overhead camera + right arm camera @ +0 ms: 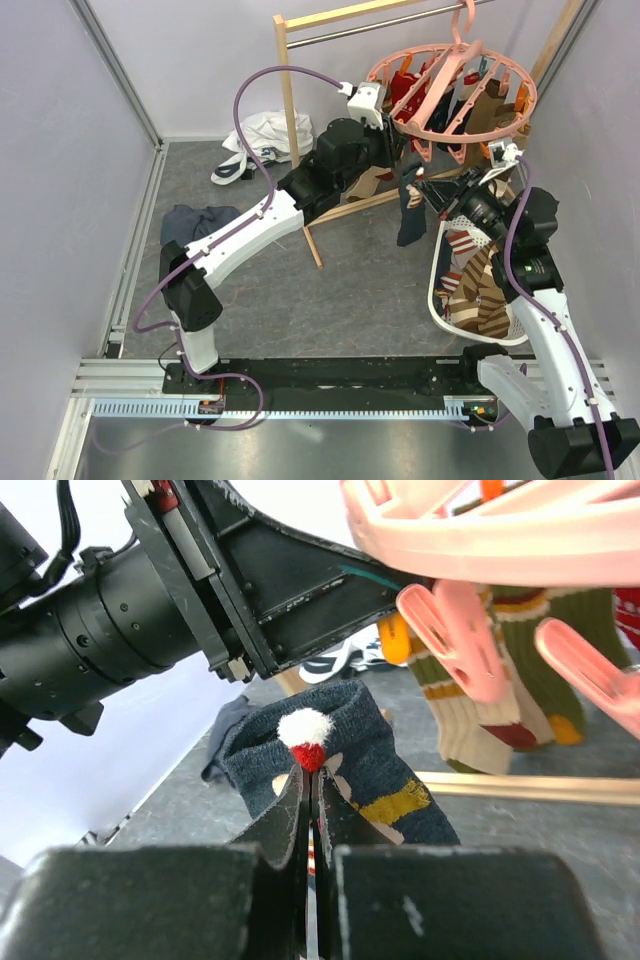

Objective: Clip the socks to the hanger
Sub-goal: Clamp the sock onto the hanger.

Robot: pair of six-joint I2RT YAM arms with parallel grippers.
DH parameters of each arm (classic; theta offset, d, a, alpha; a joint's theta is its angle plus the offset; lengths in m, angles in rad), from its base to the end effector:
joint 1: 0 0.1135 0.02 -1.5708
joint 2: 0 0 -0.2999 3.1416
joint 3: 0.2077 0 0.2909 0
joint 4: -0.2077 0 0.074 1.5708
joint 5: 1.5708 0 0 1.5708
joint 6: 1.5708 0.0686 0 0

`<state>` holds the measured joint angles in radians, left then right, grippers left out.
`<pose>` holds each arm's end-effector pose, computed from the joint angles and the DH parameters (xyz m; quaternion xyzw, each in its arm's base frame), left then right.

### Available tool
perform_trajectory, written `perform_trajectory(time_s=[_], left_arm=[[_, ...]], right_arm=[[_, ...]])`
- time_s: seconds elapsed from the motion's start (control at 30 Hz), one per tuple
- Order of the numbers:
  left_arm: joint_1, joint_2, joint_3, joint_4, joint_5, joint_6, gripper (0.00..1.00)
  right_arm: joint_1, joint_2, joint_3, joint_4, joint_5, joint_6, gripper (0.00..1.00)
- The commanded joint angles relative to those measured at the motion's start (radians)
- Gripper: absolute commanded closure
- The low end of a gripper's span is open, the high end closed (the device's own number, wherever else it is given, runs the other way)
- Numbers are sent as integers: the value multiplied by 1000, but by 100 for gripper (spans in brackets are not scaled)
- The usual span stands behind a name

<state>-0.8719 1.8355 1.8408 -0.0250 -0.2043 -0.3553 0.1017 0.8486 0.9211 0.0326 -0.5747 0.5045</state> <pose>0.3477 -0.3921 0.4617 0.1124 0.7050 -0.3415 0.6113 0.2272 0.0607 0.4328 -0.0780 0.6707 0.3937 0.6237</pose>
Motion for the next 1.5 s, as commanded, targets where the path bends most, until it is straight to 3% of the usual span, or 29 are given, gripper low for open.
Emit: perform_trajectory(time_s=[0.0,0.37,0.7,1.47], left_arm=[[-1,-64,9,7,20,-37,98],[-1,-93,-15,4,75,-71,98],[-1,-104,-28,-7,97,-60,98],[-1,-104,-23,-32,129,-62,98]], right_arm=[[53,23,-30,137,48,19,100],[89,55,-218,424,82,71,100],[87,66,-182,395,174,46,100],[87,89,-160,472,199,88,100]])
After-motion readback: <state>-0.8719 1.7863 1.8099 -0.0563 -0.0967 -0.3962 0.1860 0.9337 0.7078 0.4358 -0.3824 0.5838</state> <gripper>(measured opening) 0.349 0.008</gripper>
